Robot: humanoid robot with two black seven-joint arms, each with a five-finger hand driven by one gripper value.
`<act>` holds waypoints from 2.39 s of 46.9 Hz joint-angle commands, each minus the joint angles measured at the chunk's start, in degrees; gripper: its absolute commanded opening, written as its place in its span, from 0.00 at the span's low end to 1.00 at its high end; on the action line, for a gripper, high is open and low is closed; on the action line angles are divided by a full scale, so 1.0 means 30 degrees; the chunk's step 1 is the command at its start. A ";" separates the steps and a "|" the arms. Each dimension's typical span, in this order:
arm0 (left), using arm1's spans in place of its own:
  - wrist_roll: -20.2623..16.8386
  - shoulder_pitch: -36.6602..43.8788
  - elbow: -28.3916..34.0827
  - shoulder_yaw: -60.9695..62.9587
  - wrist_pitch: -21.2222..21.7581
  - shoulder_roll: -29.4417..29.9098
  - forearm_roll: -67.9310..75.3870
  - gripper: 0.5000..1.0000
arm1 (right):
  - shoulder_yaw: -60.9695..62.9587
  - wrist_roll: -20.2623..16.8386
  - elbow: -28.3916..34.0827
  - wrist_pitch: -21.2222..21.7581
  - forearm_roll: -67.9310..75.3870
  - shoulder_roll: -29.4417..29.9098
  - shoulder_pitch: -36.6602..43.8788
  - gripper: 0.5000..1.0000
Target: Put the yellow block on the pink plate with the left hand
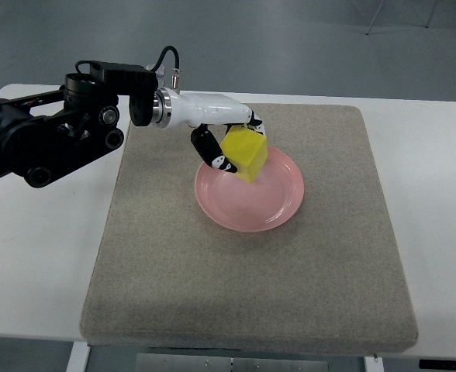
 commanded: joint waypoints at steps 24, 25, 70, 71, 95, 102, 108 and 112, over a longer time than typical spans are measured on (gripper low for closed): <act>0.0044 0.1606 0.1149 0.0624 0.2263 -0.1454 0.1030 0.61 | 0.0000 -0.0001 0.0000 0.0000 0.0000 0.0000 -0.0001 0.85; 0.0044 0.1635 0.1149 0.0624 0.2263 -0.1454 0.1030 0.69 | 0.0000 -0.0001 0.0000 0.0000 0.0000 0.0000 -0.0001 0.85; 0.0160 0.1225 0.4428 -0.2189 -0.1253 0.2852 -1.8678 0.99 | 0.0000 -0.0001 0.0000 0.0000 0.0000 0.0000 -0.0001 0.85; 0.0161 0.1225 0.4720 -0.2159 -0.1224 0.2853 -1.9557 0.99 | 0.0000 -0.0001 0.0000 0.0000 0.0000 0.0000 -0.0001 0.85; 0.3731 0.1958 1.1193 -0.2305 -0.3858 0.2619 -3.1399 0.99 | 0.0000 -0.0001 0.0000 0.0000 0.0000 0.0000 -0.0001 0.85; 0.5900 0.1753 1.3540 -0.2685 -0.4863 0.1536 -3.2457 0.99 | 0.0000 -0.0001 0.0000 0.0000 0.0000 0.0000 -0.0001 0.85; 0.6898 0.1811 1.3806 -0.3563 -0.4863 0.1359 -3.2486 0.99 | 0.0029 -0.0001 0.0000 0.0000 0.0000 0.0000 -0.0001 0.85; 0.7250 0.1986 1.3659 -0.4471 -0.4863 0.1300 -3.2515 0.99 | 0.0058 -0.0001 0.0000 0.0000 0.0000 0.0000 -0.0001 0.85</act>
